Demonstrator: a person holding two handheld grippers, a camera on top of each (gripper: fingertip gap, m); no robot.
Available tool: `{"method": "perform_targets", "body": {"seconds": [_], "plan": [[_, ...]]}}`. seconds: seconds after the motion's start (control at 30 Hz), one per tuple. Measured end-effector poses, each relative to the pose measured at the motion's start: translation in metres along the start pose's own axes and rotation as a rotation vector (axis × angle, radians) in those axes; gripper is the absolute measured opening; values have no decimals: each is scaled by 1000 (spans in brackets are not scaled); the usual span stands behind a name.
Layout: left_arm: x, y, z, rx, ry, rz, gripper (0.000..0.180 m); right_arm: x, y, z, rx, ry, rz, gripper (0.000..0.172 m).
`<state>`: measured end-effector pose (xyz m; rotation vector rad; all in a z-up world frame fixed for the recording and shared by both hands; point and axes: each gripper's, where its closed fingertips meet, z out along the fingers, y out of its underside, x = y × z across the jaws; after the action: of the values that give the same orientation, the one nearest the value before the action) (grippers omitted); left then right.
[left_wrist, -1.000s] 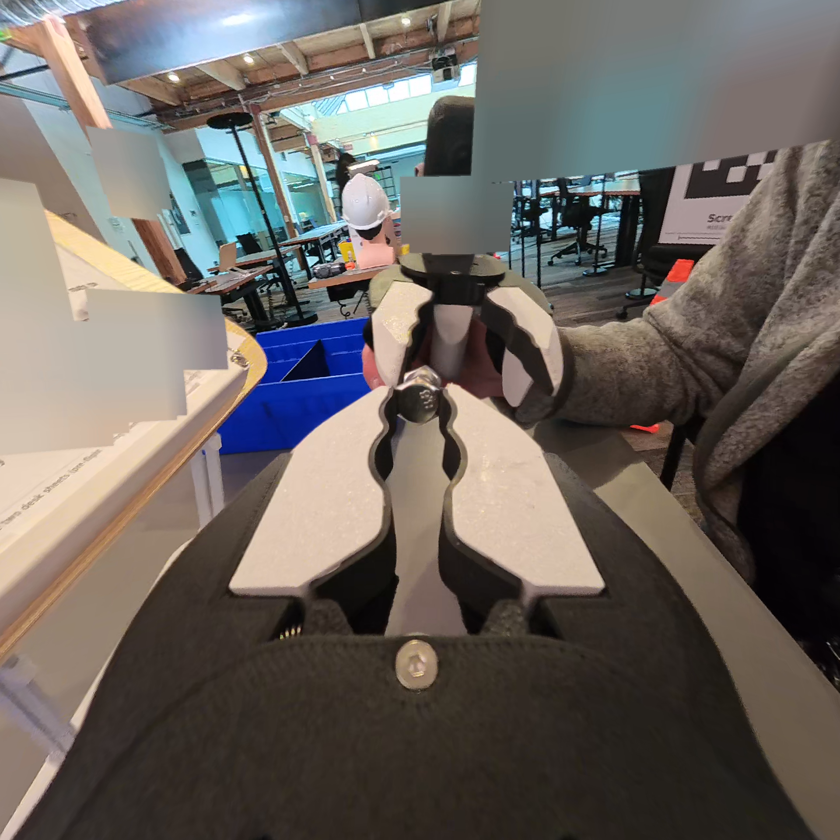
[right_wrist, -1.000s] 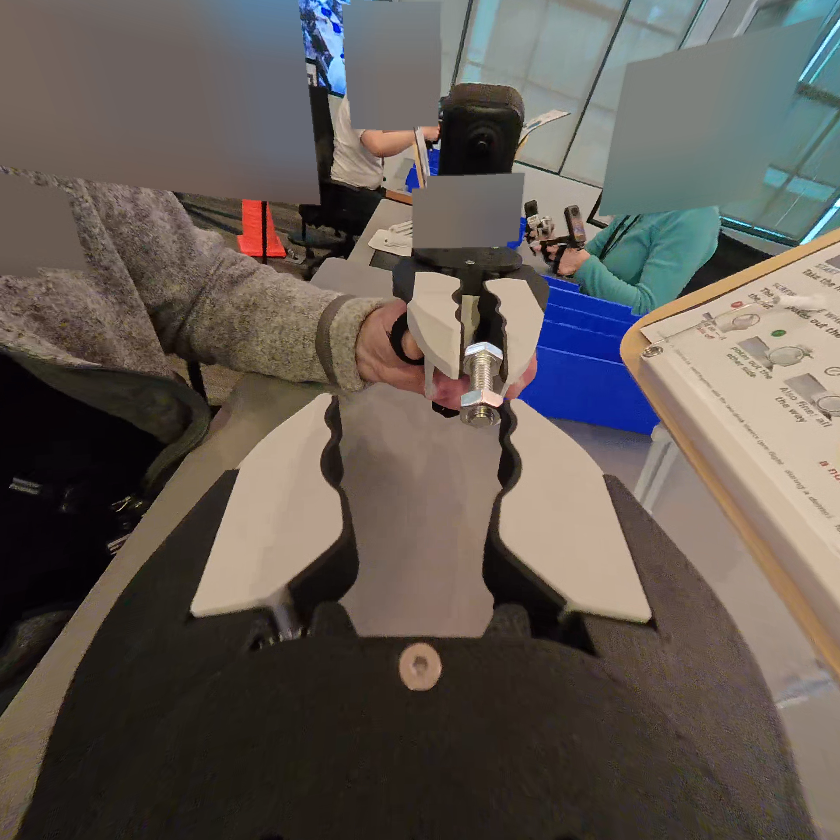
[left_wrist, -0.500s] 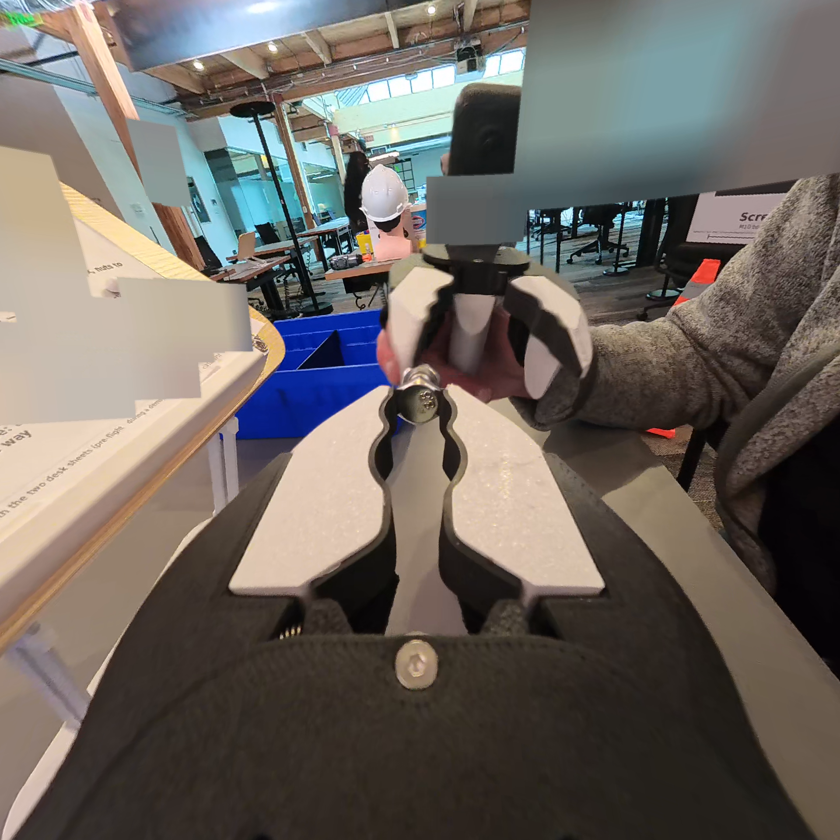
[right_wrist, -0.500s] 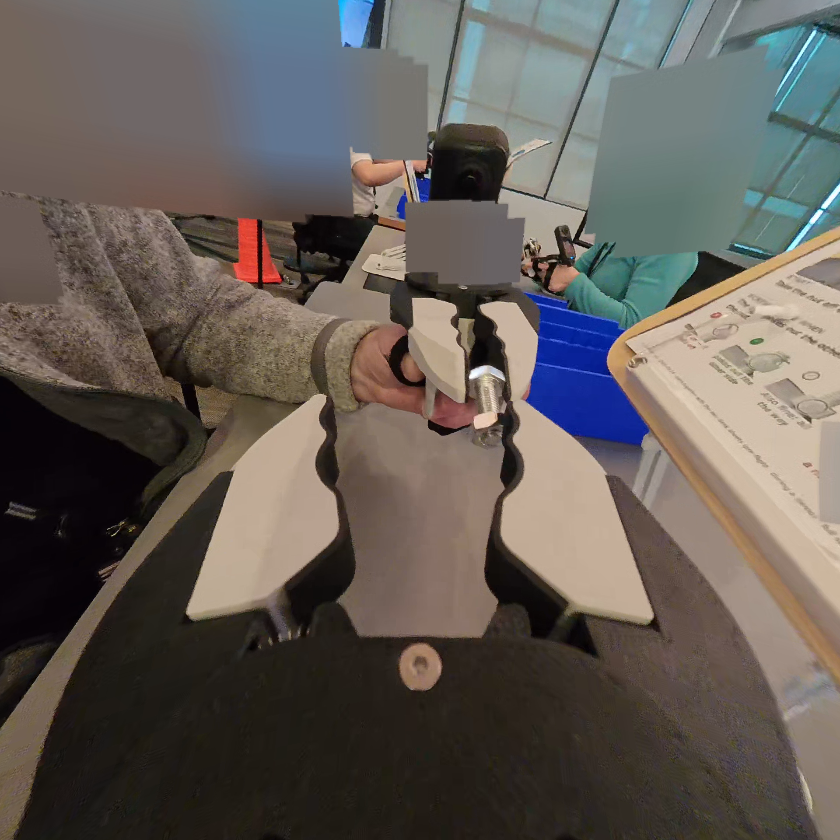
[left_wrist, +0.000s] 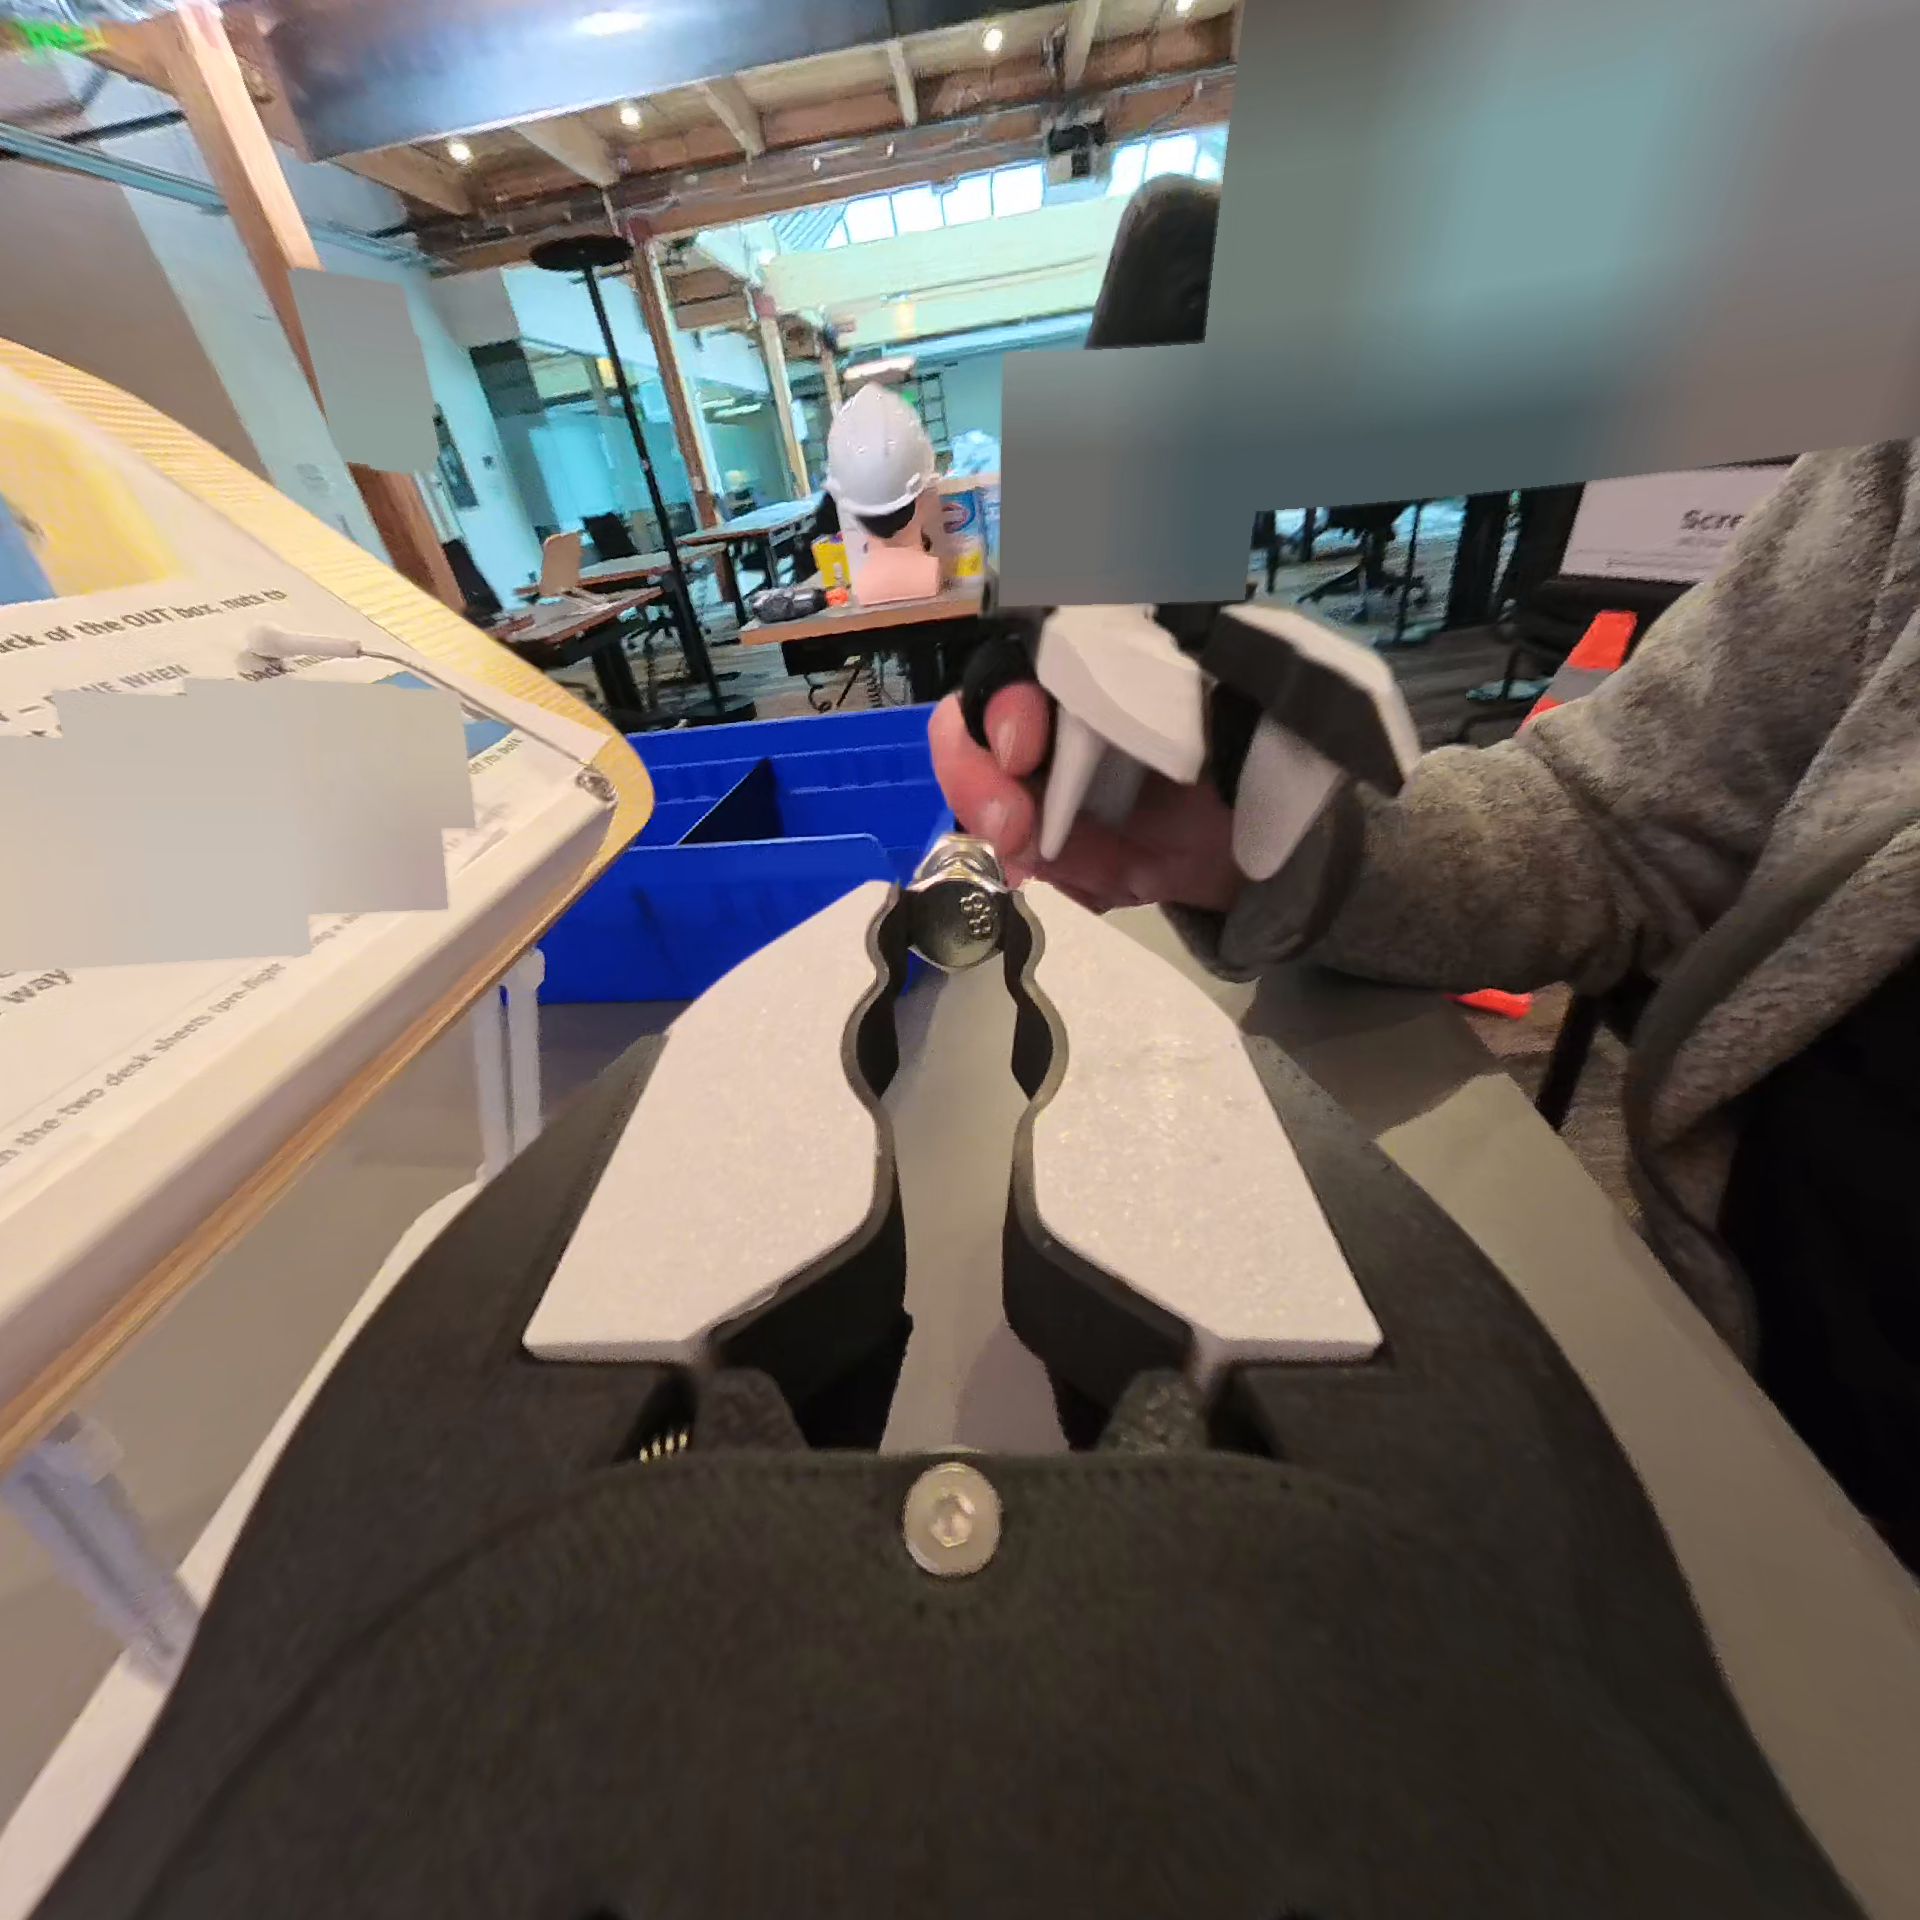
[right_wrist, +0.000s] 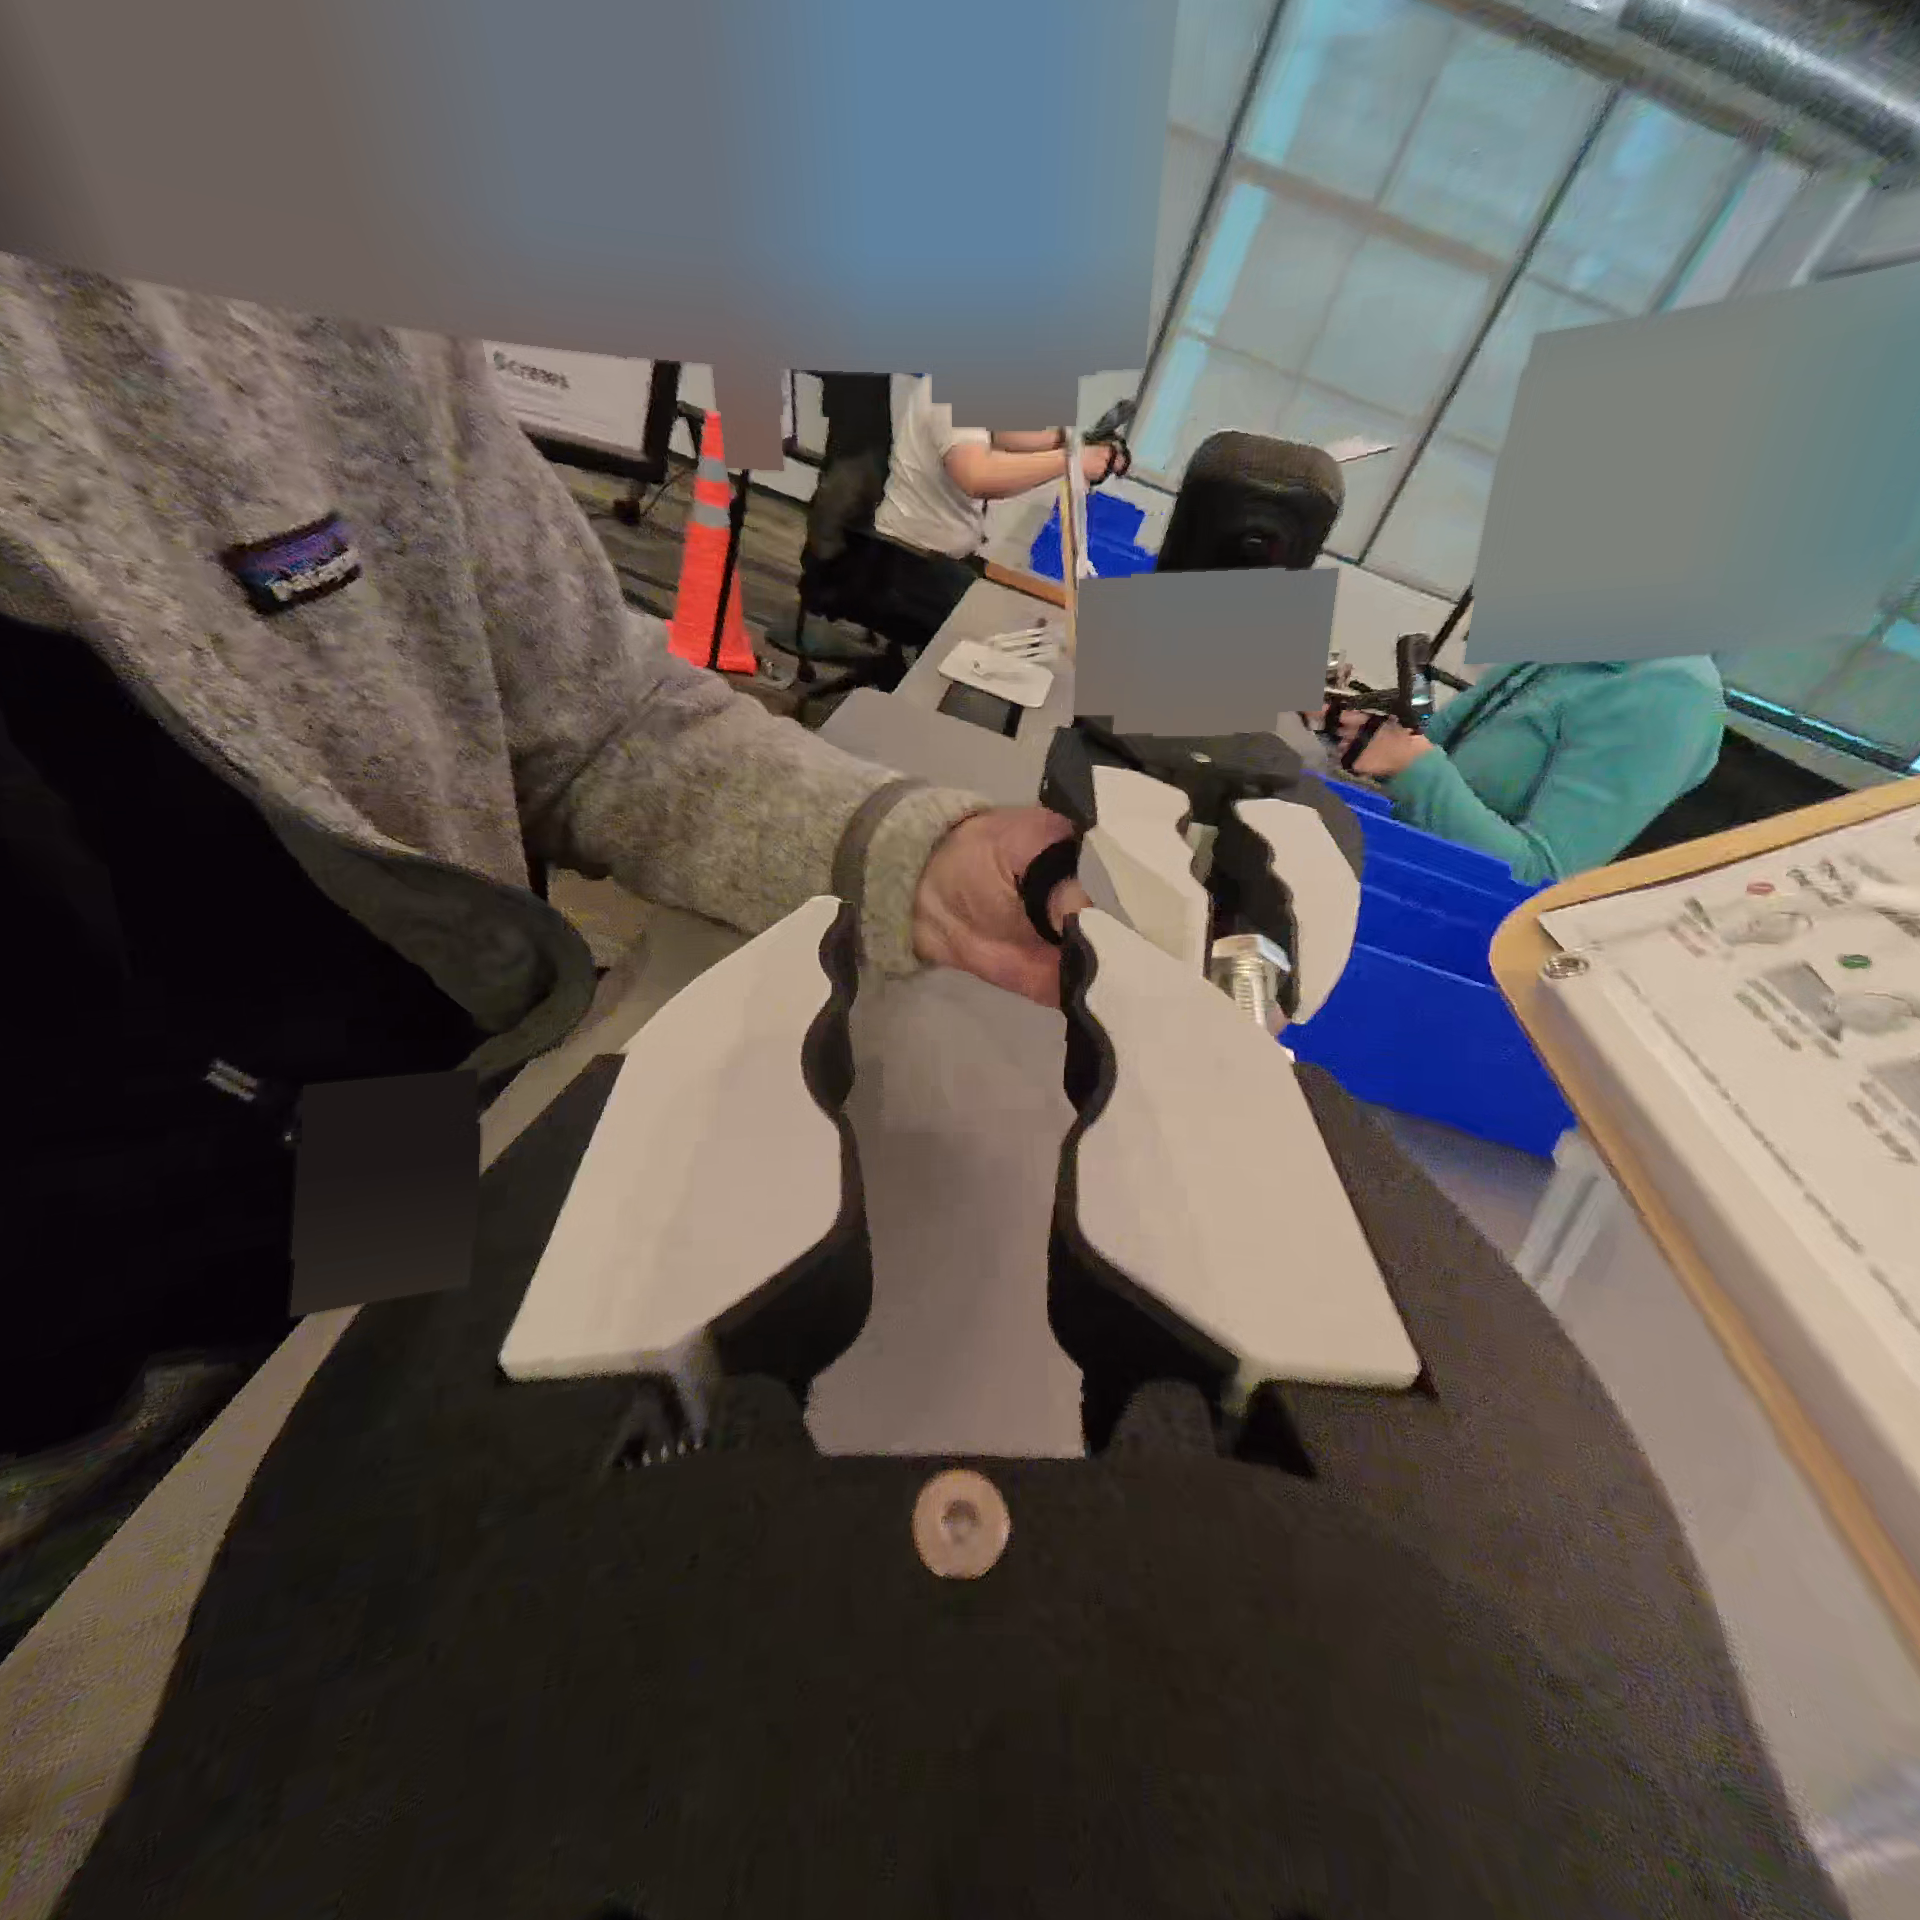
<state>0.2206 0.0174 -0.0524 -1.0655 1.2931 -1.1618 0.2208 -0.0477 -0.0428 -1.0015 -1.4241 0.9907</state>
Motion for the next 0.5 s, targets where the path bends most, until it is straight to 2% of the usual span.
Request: {"method": "perform_targets", "body": {"seconds": [0.03,0.07,0.1,0.13,0.2,0.37,0.43,0.5], "plan": [[0,-2,-1,16,4,-8,17,2,5,0,-34,8,2,34],[-1,-1,-1,13,-1,-7,17,14,8,-1,-46,83,17,45],[-1,-1,-1,9,-2,-4,17,24,10,-2,-33,133,49,63],[0,-2,-1,12,1,-5,17,29,12,-3,-28,140,87,73],[0,-2,0,9,1,-2,17,32,20,0,-62,149,108,79],[-1,0,-1,7,-7,-4,17,25,17,3,-49,123,93,77],[-2,-2,-2,18,-3,-15,17,5,6,1,-7,14,53,40],[-2,-2,-3,27,2,-19,17,16,7,-2,-16,82,67,49]]}}
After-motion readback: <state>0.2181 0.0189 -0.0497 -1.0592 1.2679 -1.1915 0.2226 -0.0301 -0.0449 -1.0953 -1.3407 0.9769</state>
